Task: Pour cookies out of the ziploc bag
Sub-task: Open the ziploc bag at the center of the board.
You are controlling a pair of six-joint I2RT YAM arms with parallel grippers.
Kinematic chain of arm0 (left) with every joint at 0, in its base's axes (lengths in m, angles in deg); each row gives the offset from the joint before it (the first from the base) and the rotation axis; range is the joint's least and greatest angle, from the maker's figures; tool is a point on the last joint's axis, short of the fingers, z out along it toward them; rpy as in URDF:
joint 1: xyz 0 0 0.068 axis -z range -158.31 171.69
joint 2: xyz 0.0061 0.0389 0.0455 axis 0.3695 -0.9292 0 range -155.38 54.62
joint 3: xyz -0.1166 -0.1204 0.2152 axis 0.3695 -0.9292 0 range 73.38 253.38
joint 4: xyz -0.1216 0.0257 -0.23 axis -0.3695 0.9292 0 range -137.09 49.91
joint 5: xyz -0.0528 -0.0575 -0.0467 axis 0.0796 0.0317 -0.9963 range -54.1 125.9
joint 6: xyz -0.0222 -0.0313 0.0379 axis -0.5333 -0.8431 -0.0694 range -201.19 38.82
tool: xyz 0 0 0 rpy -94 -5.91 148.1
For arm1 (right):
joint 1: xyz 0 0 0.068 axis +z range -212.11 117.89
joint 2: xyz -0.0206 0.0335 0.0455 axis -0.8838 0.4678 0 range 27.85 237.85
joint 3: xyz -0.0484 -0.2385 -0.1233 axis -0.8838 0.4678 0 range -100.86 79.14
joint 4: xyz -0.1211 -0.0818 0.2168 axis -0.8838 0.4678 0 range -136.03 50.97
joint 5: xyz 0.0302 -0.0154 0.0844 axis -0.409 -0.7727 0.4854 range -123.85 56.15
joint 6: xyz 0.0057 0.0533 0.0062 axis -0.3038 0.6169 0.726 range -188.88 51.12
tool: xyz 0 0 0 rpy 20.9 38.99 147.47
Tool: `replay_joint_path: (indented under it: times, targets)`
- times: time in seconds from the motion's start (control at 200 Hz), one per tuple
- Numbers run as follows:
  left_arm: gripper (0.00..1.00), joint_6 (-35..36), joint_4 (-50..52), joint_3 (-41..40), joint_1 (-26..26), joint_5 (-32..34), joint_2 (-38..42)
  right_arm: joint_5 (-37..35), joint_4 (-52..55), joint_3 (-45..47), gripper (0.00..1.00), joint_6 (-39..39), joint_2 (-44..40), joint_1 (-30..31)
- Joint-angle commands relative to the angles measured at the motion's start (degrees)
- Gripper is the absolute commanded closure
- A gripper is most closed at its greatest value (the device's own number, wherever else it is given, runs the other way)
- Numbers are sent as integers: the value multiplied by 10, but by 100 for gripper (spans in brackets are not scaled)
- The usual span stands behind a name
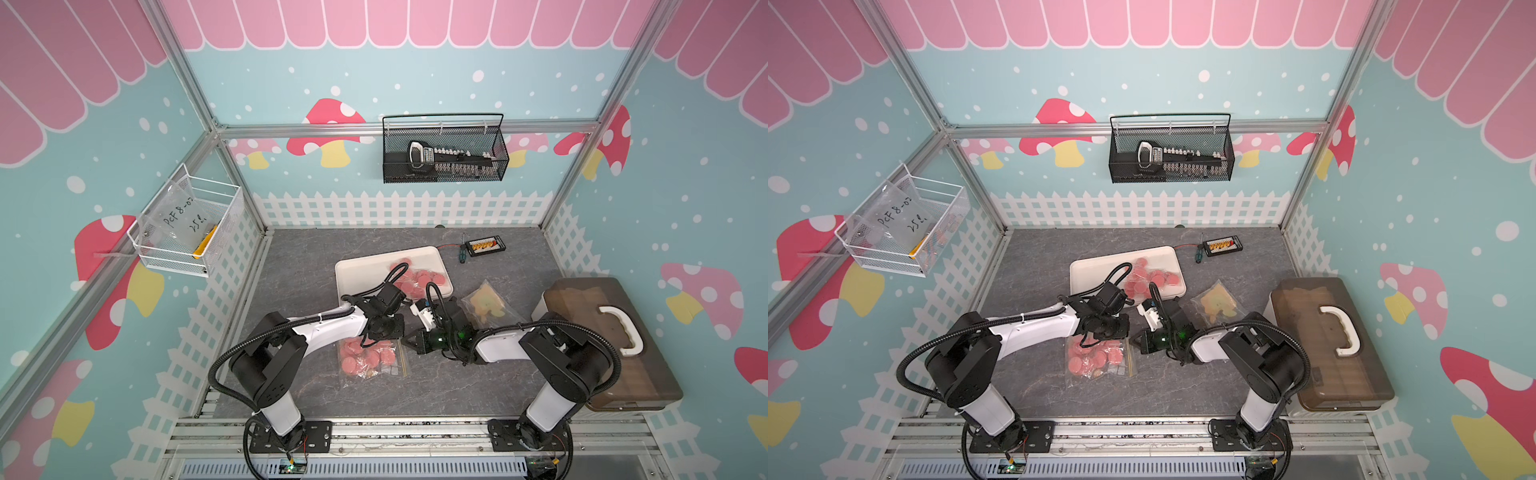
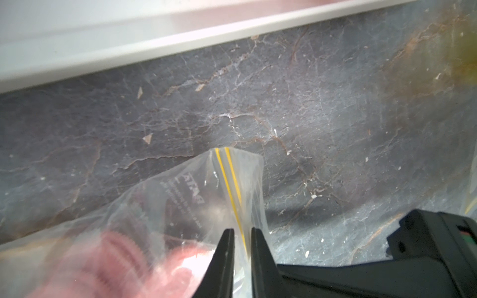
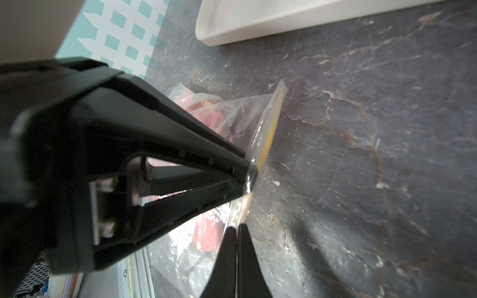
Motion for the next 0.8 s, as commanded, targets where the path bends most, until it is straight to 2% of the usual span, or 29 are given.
replay_joint_path:
  times: [0.0, 0.205, 0.285, 0.42, 0.59, 0.79]
  targets:
    - [86, -16, -11, 7, 4, 0, 6, 0, 6, -5, 100, -6, -12, 4]
    - [100, -16, -11, 7, 4, 3, 6, -5, 16, -8, 100, -8, -15, 4]
    - [100, -14, -11, 7, 4, 4, 8, -7, 20, -10, 100, -8, -12, 4]
    - [100, -15, -9, 9, 4, -2, 14, -14, 22, -10, 86, -4, -10, 4]
    - [100, -13, -7, 9, 4, -4, 28, -8, 23, -15, 78, -5, -3, 5]
    - [100, -12, -3, 7, 5, -7, 38, -11, 24, -18, 78, -4, 3, 4]
